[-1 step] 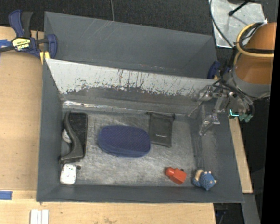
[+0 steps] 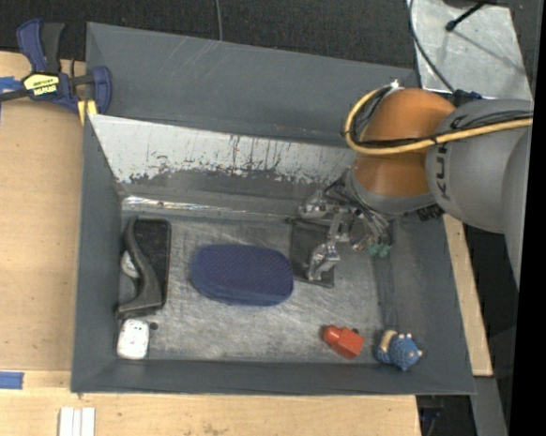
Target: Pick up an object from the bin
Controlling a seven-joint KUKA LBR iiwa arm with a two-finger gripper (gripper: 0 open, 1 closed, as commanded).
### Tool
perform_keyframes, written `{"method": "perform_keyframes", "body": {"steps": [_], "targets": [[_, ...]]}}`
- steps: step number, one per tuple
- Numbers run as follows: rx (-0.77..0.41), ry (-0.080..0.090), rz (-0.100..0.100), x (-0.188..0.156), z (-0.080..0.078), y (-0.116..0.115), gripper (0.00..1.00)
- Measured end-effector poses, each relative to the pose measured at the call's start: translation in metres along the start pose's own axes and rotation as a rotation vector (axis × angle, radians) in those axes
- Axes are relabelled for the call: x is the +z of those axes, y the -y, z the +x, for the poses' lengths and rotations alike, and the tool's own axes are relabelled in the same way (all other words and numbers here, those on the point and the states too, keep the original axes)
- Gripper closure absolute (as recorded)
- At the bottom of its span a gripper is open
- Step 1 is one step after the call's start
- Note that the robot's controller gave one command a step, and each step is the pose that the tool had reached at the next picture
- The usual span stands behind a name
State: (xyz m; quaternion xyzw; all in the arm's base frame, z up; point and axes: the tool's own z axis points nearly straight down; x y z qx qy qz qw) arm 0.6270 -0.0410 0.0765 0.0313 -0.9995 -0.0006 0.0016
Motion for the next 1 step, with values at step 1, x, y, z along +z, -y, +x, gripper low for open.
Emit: {"method": "perform_keyframes", "body": {"steps": [1], "targets": [[0.002, 0.008, 0.002, -0.0052, -0.0014, 0.0023, 1.00]]}}
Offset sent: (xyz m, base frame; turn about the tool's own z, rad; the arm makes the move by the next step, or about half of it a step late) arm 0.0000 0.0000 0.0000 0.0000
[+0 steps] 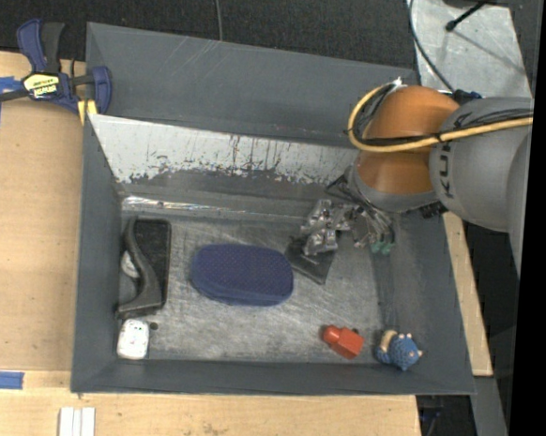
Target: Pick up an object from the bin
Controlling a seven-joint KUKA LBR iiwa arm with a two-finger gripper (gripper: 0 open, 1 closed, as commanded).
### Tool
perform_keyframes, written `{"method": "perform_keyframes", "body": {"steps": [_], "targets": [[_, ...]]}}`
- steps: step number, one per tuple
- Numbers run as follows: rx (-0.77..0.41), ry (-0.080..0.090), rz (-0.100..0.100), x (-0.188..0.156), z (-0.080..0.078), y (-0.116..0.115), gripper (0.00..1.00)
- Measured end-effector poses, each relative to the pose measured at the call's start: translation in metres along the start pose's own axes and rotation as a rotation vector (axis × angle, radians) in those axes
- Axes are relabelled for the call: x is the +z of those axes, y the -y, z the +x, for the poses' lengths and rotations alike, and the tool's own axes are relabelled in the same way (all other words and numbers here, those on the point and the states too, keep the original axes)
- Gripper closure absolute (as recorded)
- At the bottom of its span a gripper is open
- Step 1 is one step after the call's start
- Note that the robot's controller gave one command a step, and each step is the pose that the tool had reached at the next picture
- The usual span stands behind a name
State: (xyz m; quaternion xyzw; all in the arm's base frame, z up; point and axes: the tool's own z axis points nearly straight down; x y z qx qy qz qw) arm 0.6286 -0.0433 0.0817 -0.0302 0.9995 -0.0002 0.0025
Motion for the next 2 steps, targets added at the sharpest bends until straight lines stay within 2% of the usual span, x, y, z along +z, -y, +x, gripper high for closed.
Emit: {"method": "perform_keyframes", "body": {"steps": [1, 2], "targets": [[-0.209, 0.008, 0.004, -0.163, 0.000, 0.034, 1.00], [-0.397, -0.004, -0.001, -0.146, 0.052, 0.041, 1.00]]}}
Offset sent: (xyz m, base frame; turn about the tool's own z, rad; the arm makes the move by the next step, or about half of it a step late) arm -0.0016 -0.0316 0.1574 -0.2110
